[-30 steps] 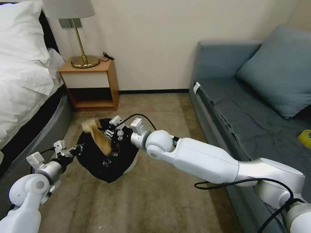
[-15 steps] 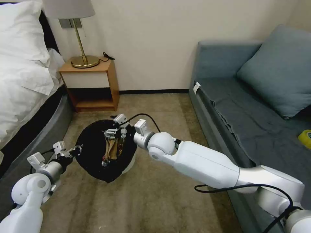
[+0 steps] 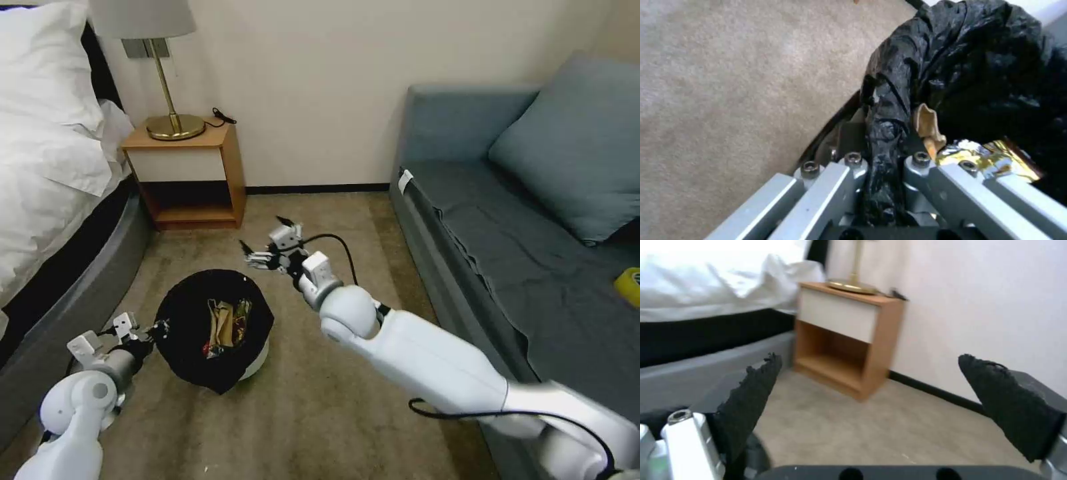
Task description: Pick up the trash bin, then pick up the garbage on the floor and place it into the trash bin.
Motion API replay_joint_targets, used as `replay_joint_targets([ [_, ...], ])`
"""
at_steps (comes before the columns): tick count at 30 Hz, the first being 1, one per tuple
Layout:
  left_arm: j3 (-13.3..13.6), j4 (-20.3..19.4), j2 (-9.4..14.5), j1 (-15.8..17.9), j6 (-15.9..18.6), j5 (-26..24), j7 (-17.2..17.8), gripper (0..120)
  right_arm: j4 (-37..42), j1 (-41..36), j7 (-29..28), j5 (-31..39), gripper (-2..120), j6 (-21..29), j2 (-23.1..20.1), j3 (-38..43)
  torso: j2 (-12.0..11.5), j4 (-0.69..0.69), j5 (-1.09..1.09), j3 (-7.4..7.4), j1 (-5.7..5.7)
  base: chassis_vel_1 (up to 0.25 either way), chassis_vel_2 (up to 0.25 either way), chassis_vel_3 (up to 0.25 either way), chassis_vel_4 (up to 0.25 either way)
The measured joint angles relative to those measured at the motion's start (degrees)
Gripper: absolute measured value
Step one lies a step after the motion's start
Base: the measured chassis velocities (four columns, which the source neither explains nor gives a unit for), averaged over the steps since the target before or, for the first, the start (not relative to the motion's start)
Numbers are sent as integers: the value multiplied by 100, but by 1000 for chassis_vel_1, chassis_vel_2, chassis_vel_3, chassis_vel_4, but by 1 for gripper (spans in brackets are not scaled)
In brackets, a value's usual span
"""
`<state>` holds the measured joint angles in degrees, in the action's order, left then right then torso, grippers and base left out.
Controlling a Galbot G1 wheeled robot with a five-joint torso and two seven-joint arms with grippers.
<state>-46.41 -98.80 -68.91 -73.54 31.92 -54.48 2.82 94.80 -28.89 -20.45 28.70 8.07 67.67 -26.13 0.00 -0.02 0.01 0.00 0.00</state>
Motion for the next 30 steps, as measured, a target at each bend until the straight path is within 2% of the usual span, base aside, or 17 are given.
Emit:
replay_joint_targets([
  [4, -55, -6, -23, -66, -26, 110, -103, 4, 174, -379, 48, -261, 100, 5, -416, 501, 0, 1, 0, 0, 0, 0, 0, 0, 0],
  [10, -101, 14, -88, -110, -69, 241, -156, 4, 534, -793, -163, -529, 100, 250, -591, 1050, 0, 1, 0, 0, 0, 0, 0, 0, 0],
  [14, -99, 10, -121, -144, -44, 368, -151, 4, 962, -1446, -384, -656, 100, 564, -616, 1660, 0, 2, 0, 0, 0, 0, 0, 0, 0],
  [23, -87, 67, -99, -159, -35, 440, -165, 4, 1478, -2568, -380, -1014, 100, 626, -527, 2576, 0, 1, 0, 0, 0, 0, 0, 0, 0],
  [30, -88, 212, -123, -172, -87, 513, -283, 4, 2103, -3626, -167, -1460, 100, 615, -130, 3445, 0, 1, -1, -1, 0, 0, 0, 0, 0],
])
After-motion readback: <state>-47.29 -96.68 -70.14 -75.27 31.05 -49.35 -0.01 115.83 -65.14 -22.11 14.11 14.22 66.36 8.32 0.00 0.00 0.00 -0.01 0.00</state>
